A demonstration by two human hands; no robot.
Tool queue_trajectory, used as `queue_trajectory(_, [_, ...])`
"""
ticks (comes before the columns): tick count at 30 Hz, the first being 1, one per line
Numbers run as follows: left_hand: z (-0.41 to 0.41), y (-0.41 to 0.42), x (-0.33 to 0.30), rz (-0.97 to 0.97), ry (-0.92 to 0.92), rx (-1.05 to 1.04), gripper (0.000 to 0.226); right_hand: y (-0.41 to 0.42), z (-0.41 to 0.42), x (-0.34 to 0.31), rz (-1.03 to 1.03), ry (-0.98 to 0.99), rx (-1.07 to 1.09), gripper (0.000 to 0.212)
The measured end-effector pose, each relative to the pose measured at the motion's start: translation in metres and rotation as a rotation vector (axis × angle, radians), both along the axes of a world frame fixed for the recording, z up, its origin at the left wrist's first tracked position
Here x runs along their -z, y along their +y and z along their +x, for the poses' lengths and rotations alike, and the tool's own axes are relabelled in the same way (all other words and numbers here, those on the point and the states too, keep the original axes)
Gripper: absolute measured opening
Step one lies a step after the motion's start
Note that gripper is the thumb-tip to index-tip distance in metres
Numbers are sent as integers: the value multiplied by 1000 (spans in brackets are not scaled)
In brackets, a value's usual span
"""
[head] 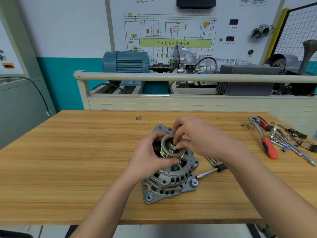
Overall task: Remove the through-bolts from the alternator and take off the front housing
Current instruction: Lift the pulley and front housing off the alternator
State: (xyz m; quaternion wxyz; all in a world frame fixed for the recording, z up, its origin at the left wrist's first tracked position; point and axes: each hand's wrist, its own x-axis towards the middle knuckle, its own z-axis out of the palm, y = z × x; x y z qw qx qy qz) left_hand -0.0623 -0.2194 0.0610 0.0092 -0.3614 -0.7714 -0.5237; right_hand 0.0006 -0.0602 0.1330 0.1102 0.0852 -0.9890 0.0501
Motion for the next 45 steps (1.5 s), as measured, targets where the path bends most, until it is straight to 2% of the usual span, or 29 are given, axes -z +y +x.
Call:
queue_trajectory(9, [0, 2, 0, -3, -12, -4, 62, 2, -3, 4, -30, -43, 6, 26])
queue_trajectory(15, [5, 9, -1, -42, 45, -57, 66, -2, -4, 12, -54, 57, 14, 18])
queue_trajectory(23, [10, 15, -3, -50, 98, -155, 62, 17, 13, 13, -477, 136, 19, 6])
queue_trajectory(27, [11, 16, -10, -174, 142, -107, 76, 38, 14, 21, -704, 227, 98, 26])
queue_trajectory(29, [12, 16, -15, -247, 158, -77, 87, 57, 7, 35, -759, 244, 213, 27])
queue_trajectory(32, [10, 19, -23, -319, 192, -79, 87, 79, -8, 72, -703, 119, 409, 30])
queue_trajectory(34, [8, 22, -26, -361, 209, -104, 84, 84, -19, 100, -641, 6, 461, 35])
queue_trajectory(39, [6, 22, -24, -338, 198, -124, 80, 83, -35, 142, -572, -88, 468, 38])
queue_trajectory(45, [7, 18, -22, -271, 196, -120, 85, 82, -38, 145, -602, -107, 448, 41])
